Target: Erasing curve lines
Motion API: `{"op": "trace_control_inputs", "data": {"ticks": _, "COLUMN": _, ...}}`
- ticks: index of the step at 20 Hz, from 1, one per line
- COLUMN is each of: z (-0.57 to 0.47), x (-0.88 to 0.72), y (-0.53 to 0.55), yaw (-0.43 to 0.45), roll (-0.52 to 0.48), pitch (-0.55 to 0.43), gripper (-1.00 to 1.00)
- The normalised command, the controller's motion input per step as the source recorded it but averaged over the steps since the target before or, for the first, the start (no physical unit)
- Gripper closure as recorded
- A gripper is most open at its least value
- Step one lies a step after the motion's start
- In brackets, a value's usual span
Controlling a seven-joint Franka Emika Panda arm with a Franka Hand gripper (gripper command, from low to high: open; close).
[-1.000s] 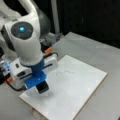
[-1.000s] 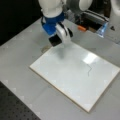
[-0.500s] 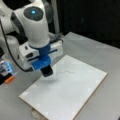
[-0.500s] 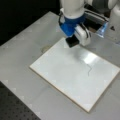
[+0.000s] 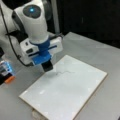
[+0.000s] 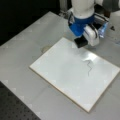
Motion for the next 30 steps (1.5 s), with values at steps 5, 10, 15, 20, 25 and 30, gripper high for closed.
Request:
{"op": "trace_control_inputs", "data": {"ticks": 5, "z": -0.08, "x": -0.04, "y": 0.12, "yaw": -0.324, "roll": 0.050, "pitch": -0.286, "gripper": 1.00}}
{"op": "trace_control_inputs", "data": {"ticks": 10, "z": -0.23, "x": -0.03, "y": 0.17, "yaw": -0.254, "roll": -0.004, "pitch": -0.239, "gripper": 1.00}}
{"op": "trace_control_inputs", "data": {"ticks": 15, "z": -0.30, "x": -0.03, "y": 0.24, "yaw": -0.199, "roll": 0.044, "pitch": -0.160, "gripper": 1.00}}
{"op": "trace_control_inputs", "data": {"ticks": 20, "z": -0.24, "x": -0.02, "y": 0.22, "yaw": -0.184, "roll": 0.104, "pitch": -0.127, "gripper": 1.00}}
{"op": "trace_control_inputs", "data": {"ticks": 25, "z": -0.19, "x": -0.07, "y": 0.11, "yaw": -0.188, "roll": 0.109, "pitch": -0.134, "gripper": 1.00}}
{"op": "trace_control_inputs", "data": {"ticks": 30, "z": -0.20, "x": -0.09, "y": 0.02, "yaw": -0.176, "roll": 0.112, "pitch": -0.144, "gripper": 1.00}}
